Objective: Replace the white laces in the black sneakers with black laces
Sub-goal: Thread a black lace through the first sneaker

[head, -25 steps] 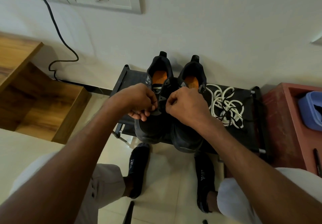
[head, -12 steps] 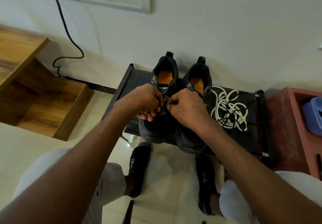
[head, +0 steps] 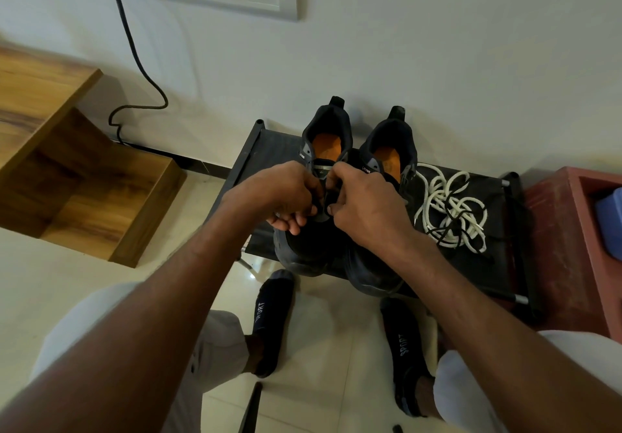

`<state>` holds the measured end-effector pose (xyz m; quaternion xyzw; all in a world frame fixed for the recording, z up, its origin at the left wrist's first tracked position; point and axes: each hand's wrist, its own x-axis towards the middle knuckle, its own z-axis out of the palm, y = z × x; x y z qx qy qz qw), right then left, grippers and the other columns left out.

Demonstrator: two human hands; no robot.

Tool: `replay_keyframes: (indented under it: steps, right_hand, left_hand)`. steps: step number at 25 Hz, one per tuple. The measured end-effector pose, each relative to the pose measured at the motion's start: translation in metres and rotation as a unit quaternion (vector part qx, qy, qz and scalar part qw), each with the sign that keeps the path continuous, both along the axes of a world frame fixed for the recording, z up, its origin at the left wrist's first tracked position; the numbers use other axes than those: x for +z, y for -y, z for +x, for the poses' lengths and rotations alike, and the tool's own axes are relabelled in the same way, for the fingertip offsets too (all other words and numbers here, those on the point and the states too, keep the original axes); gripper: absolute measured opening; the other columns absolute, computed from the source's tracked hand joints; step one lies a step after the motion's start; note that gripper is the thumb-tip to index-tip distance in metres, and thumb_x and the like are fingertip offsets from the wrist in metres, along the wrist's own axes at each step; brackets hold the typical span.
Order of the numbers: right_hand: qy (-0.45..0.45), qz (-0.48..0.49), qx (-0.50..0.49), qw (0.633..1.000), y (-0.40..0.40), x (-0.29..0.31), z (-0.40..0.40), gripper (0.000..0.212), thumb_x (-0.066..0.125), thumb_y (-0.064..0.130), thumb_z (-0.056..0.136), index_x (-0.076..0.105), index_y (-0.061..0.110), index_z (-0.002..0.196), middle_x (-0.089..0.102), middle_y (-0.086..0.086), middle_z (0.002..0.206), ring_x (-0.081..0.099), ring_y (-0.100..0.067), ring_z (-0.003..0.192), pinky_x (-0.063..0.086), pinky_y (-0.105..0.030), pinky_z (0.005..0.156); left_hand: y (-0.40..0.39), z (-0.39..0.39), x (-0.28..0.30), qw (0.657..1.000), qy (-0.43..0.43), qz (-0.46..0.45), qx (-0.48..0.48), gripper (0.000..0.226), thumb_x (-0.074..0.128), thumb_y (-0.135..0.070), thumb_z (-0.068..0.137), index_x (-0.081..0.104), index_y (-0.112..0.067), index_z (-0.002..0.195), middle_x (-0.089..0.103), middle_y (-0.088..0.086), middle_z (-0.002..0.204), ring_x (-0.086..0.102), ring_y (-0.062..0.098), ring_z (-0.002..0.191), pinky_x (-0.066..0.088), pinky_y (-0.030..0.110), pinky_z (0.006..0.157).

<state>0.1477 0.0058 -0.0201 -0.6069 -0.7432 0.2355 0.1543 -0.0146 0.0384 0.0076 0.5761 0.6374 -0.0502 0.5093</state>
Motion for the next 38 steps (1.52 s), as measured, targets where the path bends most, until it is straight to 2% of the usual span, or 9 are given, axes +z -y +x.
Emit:
replay_keyframes:
  steps: [7,12,18,21,25,31,34,36,38]
  right_hand:
    - [0.015,-0.034,0.059,0.998,-0.004,0.004,0.000,0.058,0.060,0.009,0.097,0.051,0.037,0.146,0.070,0.002,0.108,0.067,-0.019,0.096,0.057,-0.035,0.080]
    - [0.023,-0.038,0.069,0.997,-0.010,0.002,0.007,0.056,0.058,-0.002,0.093,0.057,0.033,0.136,0.063,0.005,0.094,0.060,-0.017,0.086,0.037,-0.025,0.067]
    - [-0.018,-0.004,0.083,0.996,-0.018,-0.006,0.013,0.048,0.061,-0.001,0.094,0.066,0.031,0.129,0.070,0.002,0.103,0.064,-0.014,0.092,0.050,-0.031,0.077]
    - [-0.028,0.022,0.077,0.996,-0.018,-0.006,0.012,0.039,0.060,-0.003,0.094,0.070,0.027,0.117,0.069,0.002,0.096,0.062,-0.013,0.087,0.048,-0.032,0.074]
    - [-0.016,0.064,0.059,0.996,-0.021,0.000,0.016,0.034,0.058,-0.005,0.093,0.071,0.024,0.104,0.065,0.001,0.082,0.058,-0.013,0.074,0.051,-0.038,0.066]
    - [-0.007,0.051,0.049,0.997,-0.022,0.008,0.020,0.024,0.059,0.011,0.101,0.075,0.028,0.105,0.070,0.007,0.107,0.060,-0.009,0.089,0.053,-0.031,0.082]
    - [0.003,0.030,0.043,0.999,-0.025,0.007,0.019,0.028,0.060,0.008,0.098,0.078,0.029,0.101,0.061,0.007,0.101,0.058,-0.010,0.090,0.051,-0.027,0.080]
    - [-0.043,0.041,0.014,0.998,-0.025,0.010,0.011,0.028,0.062,0.007,0.097,0.079,0.029,0.101,0.056,0.008,0.096,0.056,-0.008,0.085,0.047,-0.020,0.075]
    - [-0.192,-0.012,-0.009,0.981,-0.024,0.018,0.001,0.022,0.064,0.013,0.101,0.078,0.027,0.108,0.068,0.008,0.100,0.065,-0.007,0.088,0.052,-0.017,0.076]
  left_hand:
    - [-0.001,0.003,-0.007,0.997,-0.036,0.055,-0.038,0.013,0.058,-0.011,0.102,0.063,-0.022,0.097,0.061,0.004,0.062,0.065,0.016,0.054,0.051,0.023,0.050]
    - [-0.001,0.000,-0.011,0.990,-0.060,0.119,-0.050,0.024,0.058,-0.011,0.100,0.067,-0.024,0.084,0.065,0.003,0.056,0.072,0.019,0.059,0.058,0.025,0.056]
    - [0.002,-0.002,-0.005,0.980,-0.085,0.174,-0.056,0.024,0.060,-0.011,0.099,0.068,-0.021,0.079,0.066,0.002,0.055,0.070,0.016,0.050,0.058,0.023,0.051]
    - [0.000,-0.004,-0.003,0.985,-0.053,0.161,-0.022,0.016,0.061,-0.006,0.099,0.073,-0.014,0.089,0.066,0.003,0.058,0.073,0.017,0.053,0.056,0.021,0.048]
    - [-0.002,-0.010,0.006,0.991,0.011,0.136,0.016,0.009,0.065,-0.007,0.099,0.073,-0.010,0.095,0.063,0.007,0.061,0.077,0.026,0.065,0.064,0.032,0.060]
    - [-0.005,-0.044,0.033,0.979,0.082,0.162,0.092,0.009,0.064,-0.004,0.099,0.074,-0.004,0.097,0.065,0.012,0.065,0.078,0.027,0.074,0.064,0.031,0.064]
    - [-0.004,-0.059,0.045,0.966,0.144,0.159,0.142,0.008,0.067,-0.009,0.097,0.073,-0.004,0.101,0.065,0.009,0.064,0.078,0.027,0.077,0.064,0.028,0.064]
    - [-0.002,-0.054,0.044,0.967,0.151,0.158,0.129,0.009,0.067,-0.010,0.098,0.072,-0.004,0.100,0.066,0.005,0.061,0.078,0.026,0.077,0.064,0.029,0.066]
    - [-0.003,-0.044,0.039,0.966,0.150,0.177,0.113,0.008,0.068,-0.012,0.098,0.072,-0.005,0.098,0.069,0.006,0.063,0.078,0.026,0.076,0.065,0.032,0.069]
